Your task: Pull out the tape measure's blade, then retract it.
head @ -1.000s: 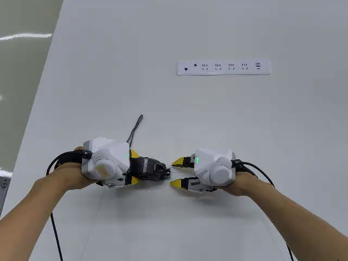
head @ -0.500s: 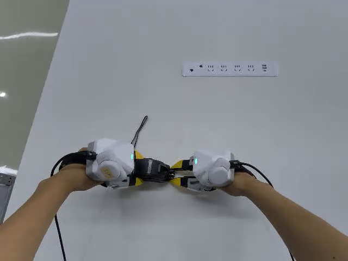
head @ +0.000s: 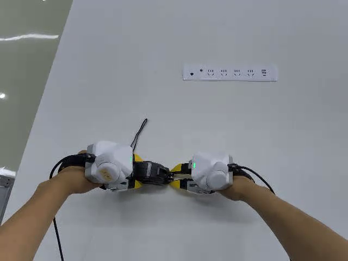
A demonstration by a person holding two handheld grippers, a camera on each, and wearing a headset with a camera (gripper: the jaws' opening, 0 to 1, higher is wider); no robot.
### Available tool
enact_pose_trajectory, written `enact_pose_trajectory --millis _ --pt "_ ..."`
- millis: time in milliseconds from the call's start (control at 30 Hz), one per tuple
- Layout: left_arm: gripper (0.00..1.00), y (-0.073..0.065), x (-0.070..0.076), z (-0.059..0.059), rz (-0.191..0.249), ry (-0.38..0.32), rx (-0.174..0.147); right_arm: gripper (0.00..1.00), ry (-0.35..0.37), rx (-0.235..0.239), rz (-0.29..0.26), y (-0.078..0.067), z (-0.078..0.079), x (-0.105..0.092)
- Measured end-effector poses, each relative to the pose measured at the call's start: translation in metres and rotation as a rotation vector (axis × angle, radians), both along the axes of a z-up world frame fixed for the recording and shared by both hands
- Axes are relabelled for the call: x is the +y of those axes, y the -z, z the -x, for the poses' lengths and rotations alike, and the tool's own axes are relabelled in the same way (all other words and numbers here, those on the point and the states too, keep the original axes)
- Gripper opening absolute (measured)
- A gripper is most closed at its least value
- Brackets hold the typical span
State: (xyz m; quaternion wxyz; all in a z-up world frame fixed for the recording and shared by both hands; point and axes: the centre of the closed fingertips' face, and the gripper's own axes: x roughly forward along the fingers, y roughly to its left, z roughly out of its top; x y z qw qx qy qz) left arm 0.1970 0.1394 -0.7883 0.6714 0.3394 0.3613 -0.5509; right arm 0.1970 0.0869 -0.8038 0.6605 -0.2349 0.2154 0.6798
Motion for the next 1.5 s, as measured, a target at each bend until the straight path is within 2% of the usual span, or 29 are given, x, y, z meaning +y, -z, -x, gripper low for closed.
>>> enact_pose_trajectory --millis 433,1500 --pt "0.27 0.0037 0.0044 -0.0001 -0.001 -0.010 -0.001 0.12 -0.034 -0.026 0.008 -0.0029 0.0012 -0.0001" --pt "0.27 0.0015 0.0039 0.0009 -0.006 -0.009 -0.002 0.12 -0.044 -0.044 0.019 -0.0036 0.0017 -0.0069"
